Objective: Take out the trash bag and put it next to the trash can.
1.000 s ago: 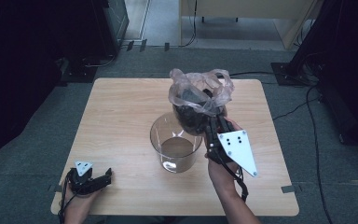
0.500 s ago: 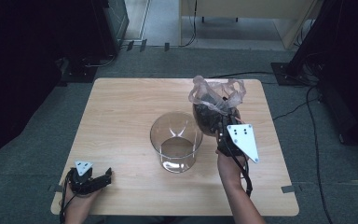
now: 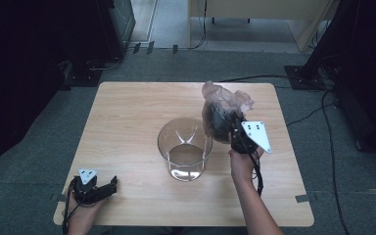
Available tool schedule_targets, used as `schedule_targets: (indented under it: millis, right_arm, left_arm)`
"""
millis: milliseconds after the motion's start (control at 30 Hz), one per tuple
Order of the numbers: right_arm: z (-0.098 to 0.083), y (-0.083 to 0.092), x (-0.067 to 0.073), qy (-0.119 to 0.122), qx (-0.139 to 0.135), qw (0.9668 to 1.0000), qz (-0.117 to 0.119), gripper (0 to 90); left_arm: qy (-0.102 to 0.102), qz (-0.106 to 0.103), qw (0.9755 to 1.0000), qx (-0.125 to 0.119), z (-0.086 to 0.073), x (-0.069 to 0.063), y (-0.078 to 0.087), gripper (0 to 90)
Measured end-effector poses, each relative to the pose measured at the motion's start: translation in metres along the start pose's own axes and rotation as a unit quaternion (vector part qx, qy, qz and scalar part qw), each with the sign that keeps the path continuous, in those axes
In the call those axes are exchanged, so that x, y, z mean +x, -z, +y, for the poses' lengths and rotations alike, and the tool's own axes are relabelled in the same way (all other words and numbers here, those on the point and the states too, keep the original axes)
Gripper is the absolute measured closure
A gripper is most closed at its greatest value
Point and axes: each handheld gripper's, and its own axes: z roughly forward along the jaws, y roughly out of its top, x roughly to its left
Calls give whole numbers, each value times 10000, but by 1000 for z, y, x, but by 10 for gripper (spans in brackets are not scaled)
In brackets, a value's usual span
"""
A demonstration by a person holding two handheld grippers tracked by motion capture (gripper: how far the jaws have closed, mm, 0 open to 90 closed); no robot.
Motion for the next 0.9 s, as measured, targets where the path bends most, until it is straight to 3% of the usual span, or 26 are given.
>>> schedule_targets:
  millis: [200, 333, 567, 667, 767, 900]
  right_arm:
    - [1, -3, -6, 185, -30, 9998, -113, 900]
    - [-5, -7, -5, 135, 81, 9998, -80, 900]
    - [-25, -14, 4, 231, 418, 9982, 352, 900]
    - [-34, -16, 4, 159, 633, 9963, 562, 882]
    - [-42, -14, 0, 115, 792, 9928, 894, 664]
    - [-49, -13, -7, 120, 1190, 9874, 1032, 320]
  left_arm:
    - [-3, -2, 10000, 2, 0, 0, 0, 107]
    - [-3, -1, 10000, 3, 0, 0, 0, 107]
    - [-2, -2, 10000, 1, 0, 0, 0, 107]
    - [-2, -1, 10000, 2, 0, 0, 0, 107]
    - [-3, -3, 10000, -2, 0, 0, 0, 107]
    - [-2, -3, 10000, -3, 0, 0, 0, 107]
